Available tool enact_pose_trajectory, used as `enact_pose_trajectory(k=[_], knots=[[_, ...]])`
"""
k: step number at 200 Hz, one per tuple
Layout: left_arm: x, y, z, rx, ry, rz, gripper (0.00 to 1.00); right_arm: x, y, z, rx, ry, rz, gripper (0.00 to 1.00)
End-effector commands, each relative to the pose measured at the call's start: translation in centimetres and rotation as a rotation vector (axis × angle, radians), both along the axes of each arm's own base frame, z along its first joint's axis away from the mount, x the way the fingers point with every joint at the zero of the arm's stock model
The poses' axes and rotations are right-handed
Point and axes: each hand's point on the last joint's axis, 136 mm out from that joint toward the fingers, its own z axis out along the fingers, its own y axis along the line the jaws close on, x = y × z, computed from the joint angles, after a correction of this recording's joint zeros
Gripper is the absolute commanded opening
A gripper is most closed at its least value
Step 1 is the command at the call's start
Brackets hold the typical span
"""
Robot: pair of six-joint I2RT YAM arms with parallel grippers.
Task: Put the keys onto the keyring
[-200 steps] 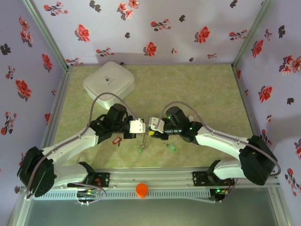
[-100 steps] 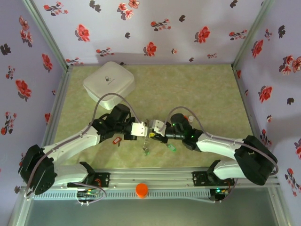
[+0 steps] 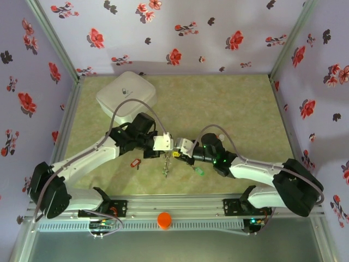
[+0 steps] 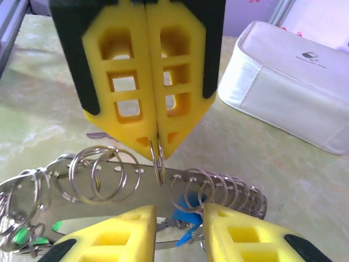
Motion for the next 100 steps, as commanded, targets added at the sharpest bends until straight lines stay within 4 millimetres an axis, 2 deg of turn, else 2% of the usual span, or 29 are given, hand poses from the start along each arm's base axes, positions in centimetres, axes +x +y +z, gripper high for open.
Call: enact_pose_trajectory(k=[1,56,100], knots=[[0.3,0.9,0.6,0.050,0.019,0.051,0.00,0.3,-0.9,0.3,-0.011,-0.030,-0.048,0.28],[-0.2,-0.2,1.8,-0.050,0.018,0.017,0.00,-0.5,0.8,1.7,0.081,-0.002,0.026,0.26],[-0.4,-0.2,1.1,-0.073,0.041,0.021,0.00,-0.7,1.5,2.0,0.142,0.024,0.044,0.25]])
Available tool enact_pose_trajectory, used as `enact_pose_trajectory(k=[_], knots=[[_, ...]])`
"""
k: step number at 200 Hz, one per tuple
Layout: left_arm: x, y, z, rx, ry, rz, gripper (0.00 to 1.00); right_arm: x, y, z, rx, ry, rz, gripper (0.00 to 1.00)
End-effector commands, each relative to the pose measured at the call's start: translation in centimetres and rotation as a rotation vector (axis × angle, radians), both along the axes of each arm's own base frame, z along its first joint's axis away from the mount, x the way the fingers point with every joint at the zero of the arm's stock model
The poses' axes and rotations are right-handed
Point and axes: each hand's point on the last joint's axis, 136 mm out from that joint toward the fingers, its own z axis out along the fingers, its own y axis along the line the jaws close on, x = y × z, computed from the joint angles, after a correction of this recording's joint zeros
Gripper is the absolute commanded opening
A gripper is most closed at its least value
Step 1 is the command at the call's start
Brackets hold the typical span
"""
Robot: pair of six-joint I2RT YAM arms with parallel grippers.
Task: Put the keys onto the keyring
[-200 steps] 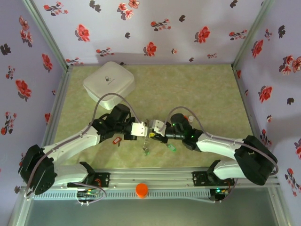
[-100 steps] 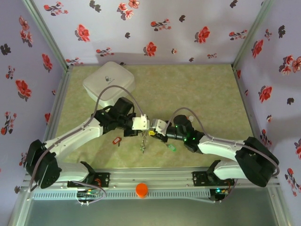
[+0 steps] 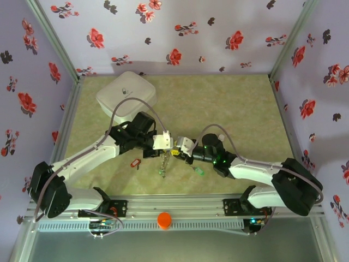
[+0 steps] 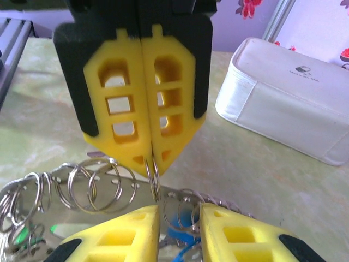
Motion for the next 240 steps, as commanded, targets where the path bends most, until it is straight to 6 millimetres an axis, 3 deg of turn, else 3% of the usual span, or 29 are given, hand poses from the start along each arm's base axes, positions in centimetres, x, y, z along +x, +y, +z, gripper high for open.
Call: enact_pose_trajectory(k=[1,72,120,240], knots=[[-0.2,-0.4,0.8,-0.062,0.007,-0.001,0.00,-0.7,0.7,0.9,0.066,0.011,0.037,0.25],[0.0,-0.5,0.8,-0.084,0.005,0.006,0.00,-1.1,1.3,0.3,0.071,0.037,0.072,0.24],[0.2,-0.2,0.6,-0.092,0.006,0.017,0.00,-0.8,-0.1,0.2,0.093,0.024,0.022,0.25],[0.0,-0.3,0.6,-0.119,0.011,0.006,0.00,-0.7,1.5,0.7,0.142,0.036,0.075,0.16]])
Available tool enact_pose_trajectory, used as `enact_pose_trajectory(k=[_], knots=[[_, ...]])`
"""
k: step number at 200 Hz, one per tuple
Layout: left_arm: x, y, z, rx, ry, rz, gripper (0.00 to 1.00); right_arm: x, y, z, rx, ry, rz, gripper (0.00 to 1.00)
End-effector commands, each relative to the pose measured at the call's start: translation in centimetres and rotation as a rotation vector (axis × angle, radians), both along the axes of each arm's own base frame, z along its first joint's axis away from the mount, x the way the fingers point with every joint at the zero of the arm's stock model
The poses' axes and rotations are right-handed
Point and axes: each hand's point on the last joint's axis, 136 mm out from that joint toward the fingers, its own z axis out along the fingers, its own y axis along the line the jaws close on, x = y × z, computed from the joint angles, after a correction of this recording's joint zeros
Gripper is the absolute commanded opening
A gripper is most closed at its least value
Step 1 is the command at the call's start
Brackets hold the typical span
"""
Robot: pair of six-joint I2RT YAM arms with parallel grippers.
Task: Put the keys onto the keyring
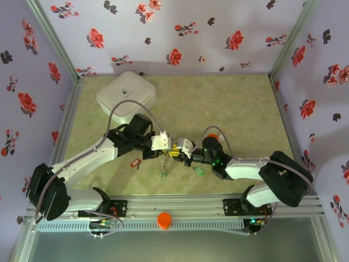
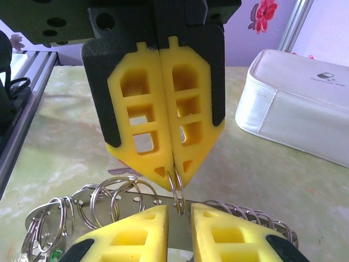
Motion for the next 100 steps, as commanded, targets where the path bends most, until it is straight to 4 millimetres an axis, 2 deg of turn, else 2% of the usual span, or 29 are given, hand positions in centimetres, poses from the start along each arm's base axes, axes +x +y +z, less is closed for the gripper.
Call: enact_pose_trajectory(k=[1,58,93,100], knots=[[-0.06,-0.39,1.22,-0.054,-0.010,-0.010,0.00,0.26,0.70,1.76,0.053,-0.024,0.020,0.16],[-0.19,-0.37,1.19,-0.052,-0.006,-0.014,0.00,0.28,1.05,2.01,0.060,-0.022,0.031,0.15],[0.04,-0.57,1.85,-0.077,-0.022,-0.005,0.00,0.29,1.17,1.98,0.059,-0.020,0.036,0.00],[0.10,-0.60,2.10,-0.089,-0.029,0.001,0.06,0.27,1.14,1.97,0.058,-0.021,0.036,0.00]])
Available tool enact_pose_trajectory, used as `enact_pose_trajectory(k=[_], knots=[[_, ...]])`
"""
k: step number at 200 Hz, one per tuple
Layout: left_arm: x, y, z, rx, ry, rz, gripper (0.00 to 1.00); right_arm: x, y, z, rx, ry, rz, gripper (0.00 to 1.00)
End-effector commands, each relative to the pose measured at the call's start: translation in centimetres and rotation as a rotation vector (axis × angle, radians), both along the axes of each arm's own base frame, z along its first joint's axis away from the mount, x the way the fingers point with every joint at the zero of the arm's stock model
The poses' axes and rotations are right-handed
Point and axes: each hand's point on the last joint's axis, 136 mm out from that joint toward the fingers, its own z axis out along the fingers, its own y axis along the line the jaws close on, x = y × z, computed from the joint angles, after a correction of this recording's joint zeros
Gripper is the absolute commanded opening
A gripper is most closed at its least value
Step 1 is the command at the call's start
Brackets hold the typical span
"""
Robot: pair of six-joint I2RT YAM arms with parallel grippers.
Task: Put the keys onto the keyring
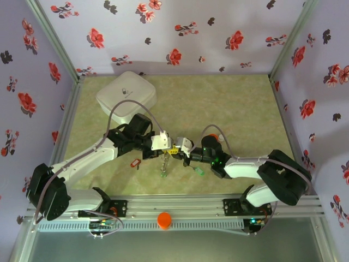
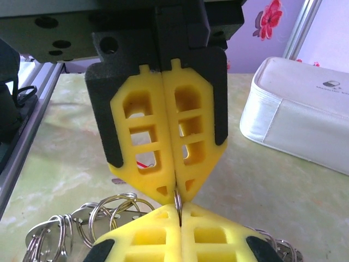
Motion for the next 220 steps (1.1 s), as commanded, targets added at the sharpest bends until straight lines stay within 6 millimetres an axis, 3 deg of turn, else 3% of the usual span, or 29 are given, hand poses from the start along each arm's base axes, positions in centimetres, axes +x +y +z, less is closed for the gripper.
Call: enact_pose_trajectory(k=[1,21,53,65,82,140,220], knots=[[0.2,-0.6,2.1,-0.087,-0.035,0.003,0.07,0.2,0.6,1.4,0.039,-0.019,0.013,0.00],[0.3,-0.5,3.1,-0.128,-0.077,0.012,0.23,0.4,0.4,1.4,0.043,-0.021,-0.004,0.00],[2.4,1.1,5.8,-0.341,-0.007,0.160,0.32,0.7,-0.1,1.8,0.086,0.002,-0.014,0.00],[2.3,1.5,6.0,-0.407,0.015,0.155,0.34,0.8,-0.1,1.9,0.099,0.011,-0.013,0.00],[1.1,1.5,5.0,-0.436,0.010,0.096,0.34,0.8,-0.2,2.0,0.115,0.021,-0.010,0.00],[1.4,0.8,4.0,-0.638,0.030,0.134,0.32,0.5,-0.6,2.5,0.137,0.032,0.007,0.00],[-0.2,0.1,1.2,-0.557,0.125,0.064,0.31,0.1,-0.5,3.0,0.154,0.051,0.034,0.00]])
